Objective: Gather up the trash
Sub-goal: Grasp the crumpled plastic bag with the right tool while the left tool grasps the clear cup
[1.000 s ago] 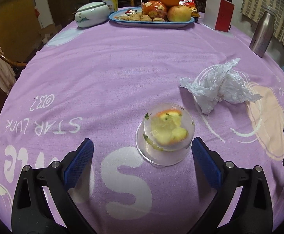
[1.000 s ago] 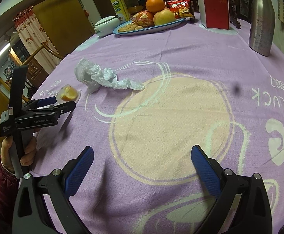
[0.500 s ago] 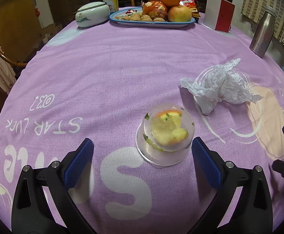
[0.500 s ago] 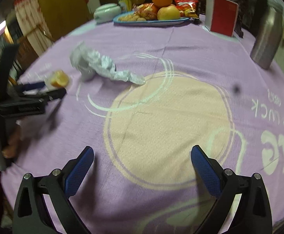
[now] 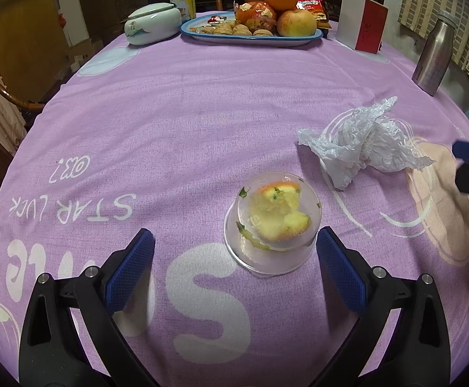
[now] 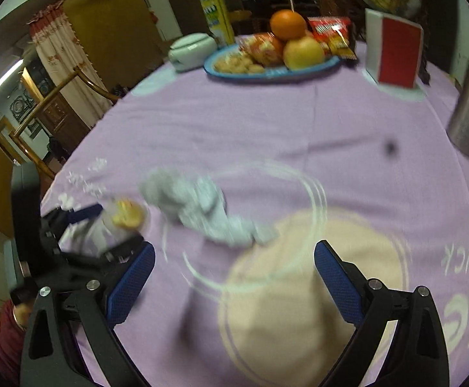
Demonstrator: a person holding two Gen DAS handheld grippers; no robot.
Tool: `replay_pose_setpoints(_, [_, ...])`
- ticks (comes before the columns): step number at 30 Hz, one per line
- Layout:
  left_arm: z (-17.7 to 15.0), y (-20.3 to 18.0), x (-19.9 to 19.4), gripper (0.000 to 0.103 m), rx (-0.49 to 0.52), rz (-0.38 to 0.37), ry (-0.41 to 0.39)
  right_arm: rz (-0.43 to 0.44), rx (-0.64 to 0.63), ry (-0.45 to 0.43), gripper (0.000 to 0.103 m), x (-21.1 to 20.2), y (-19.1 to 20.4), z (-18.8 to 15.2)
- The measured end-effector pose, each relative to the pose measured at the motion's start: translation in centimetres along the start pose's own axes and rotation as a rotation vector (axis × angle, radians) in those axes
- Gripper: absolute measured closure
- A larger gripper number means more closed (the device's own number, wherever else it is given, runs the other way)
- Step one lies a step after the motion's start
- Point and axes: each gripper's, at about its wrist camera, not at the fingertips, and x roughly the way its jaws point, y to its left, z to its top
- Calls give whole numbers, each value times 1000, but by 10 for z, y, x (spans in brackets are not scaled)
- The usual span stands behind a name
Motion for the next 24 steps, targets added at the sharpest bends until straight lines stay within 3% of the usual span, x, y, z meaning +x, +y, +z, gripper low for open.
replay_pose_setpoints(7, [0,0,0,5,0,0,0,77,34,-1,6,28,16,35])
replay_pose_setpoints(17, [0,0,0,5,0,0,0,12,3,31,6,78,26,39])
replay_pose_setpoints(20, [0,0,-1,5,0,0,0,-27,-20,18,17,82,25,35])
replay_pose_setpoints(24, [0,0,0,5,2,1,0,-62,-33,-6,44,76,19,30])
